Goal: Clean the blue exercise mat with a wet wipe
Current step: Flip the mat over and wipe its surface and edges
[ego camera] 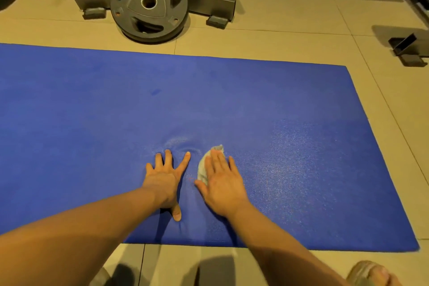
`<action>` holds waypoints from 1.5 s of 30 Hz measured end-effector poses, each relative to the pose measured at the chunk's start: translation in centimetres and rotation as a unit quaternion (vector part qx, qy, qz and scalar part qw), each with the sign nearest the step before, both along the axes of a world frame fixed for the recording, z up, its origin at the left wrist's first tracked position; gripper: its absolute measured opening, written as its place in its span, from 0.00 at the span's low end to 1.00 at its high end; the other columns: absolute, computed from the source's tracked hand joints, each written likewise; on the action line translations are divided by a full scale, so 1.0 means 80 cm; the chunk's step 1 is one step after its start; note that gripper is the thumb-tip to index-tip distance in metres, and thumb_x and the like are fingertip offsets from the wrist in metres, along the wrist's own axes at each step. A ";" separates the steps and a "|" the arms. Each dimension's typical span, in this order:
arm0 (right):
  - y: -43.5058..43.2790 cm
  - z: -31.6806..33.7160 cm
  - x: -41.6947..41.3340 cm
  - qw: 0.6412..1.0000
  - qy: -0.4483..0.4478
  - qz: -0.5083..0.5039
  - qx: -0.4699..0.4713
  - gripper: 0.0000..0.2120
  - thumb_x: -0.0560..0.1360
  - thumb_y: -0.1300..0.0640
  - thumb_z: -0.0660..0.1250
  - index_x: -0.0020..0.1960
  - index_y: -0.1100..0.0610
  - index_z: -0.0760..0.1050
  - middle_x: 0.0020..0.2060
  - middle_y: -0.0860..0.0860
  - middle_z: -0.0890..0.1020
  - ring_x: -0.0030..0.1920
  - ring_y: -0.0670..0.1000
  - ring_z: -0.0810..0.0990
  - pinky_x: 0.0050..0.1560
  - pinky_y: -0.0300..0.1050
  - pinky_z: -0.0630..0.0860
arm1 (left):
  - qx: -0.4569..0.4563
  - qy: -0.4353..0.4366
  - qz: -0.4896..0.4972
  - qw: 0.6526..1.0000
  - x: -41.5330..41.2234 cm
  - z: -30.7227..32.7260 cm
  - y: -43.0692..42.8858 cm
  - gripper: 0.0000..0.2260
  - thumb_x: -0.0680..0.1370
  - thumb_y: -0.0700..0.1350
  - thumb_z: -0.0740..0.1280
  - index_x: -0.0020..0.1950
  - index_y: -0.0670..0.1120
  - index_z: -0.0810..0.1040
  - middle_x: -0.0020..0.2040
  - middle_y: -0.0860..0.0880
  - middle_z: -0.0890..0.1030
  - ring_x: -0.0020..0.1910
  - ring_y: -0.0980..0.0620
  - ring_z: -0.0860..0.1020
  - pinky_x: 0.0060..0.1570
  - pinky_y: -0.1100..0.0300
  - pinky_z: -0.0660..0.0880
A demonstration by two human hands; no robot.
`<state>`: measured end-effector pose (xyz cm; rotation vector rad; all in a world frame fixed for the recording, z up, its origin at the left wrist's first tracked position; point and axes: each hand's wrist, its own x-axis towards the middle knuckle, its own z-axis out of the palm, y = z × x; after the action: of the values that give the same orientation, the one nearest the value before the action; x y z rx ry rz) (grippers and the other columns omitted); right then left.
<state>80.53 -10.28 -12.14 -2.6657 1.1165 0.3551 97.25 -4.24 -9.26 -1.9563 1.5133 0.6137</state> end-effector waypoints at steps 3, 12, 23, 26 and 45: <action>-0.044 0.009 -0.080 0.999 0.044 -0.018 -0.014 0.42 0.80 0.32 0.35 0.82 0.59 0.51 0.82 0.57 0.54 0.81 0.57 0.51 0.80 0.60 0.48 | -0.011 0.004 -0.067 0.998 0.019 0.015 -0.006 0.70 0.58 0.76 0.75 0.82 0.54 0.32 0.77 0.37 0.52 0.75 0.35 0.57 0.71 0.43 0.66; -0.084 0.025 -0.093 0.971 0.107 -0.215 -0.013 0.48 0.77 0.28 0.36 0.81 0.65 0.52 0.81 0.63 0.53 0.81 0.61 0.50 0.80 0.59 0.50 | -0.010 0.014 -0.093 0.996 0.036 0.021 -0.073 0.75 0.57 0.68 0.82 0.80 0.48 0.27 0.80 0.35 0.34 0.80 0.31 0.40 0.76 0.30 0.53; -0.059 -0.005 -0.040 0.999 0.003 -0.024 -0.033 0.37 0.83 0.36 0.47 0.79 0.63 0.62 0.79 0.59 0.62 0.80 0.57 0.57 0.78 0.62 0.56 | 0.016 -0.005 -0.162 0.987 0.027 0.002 -0.093 0.76 0.59 0.65 0.83 0.78 0.44 0.24 0.78 0.34 0.29 0.78 0.29 0.34 0.78 0.34 0.50; -0.108 -0.005 -0.127 0.990 0.048 -0.116 -0.066 0.38 0.82 0.36 0.42 0.77 0.63 0.63 0.78 0.59 0.63 0.78 0.58 0.62 0.78 0.62 0.54 | 0.018 0.016 -0.155 0.988 0.027 0.003 -0.093 0.76 0.58 0.63 0.84 0.78 0.46 0.24 0.78 0.35 0.28 0.78 0.29 0.33 0.78 0.34 0.48; -0.139 -0.010 -0.119 0.991 0.011 -0.075 -0.108 0.31 0.71 0.62 0.69 0.73 0.67 0.69 0.73 0.63 0.70 0.73 0.62 0.71 0.73 0.65 0.65 | 0.026 0.000 -0.159 0.987 0.025 -0.001 -0.097 0.78 0.56 0.65 0.83 0.77 0.45 0.23 0.78 0.33 0.29 0.78 0.27 0.34 0.77 0.33 0.51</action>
<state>71.04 -21.37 -12.90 -2.7425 1.4265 0.2496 99.23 -12.03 -9.31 -1.6279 1.7438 0.5073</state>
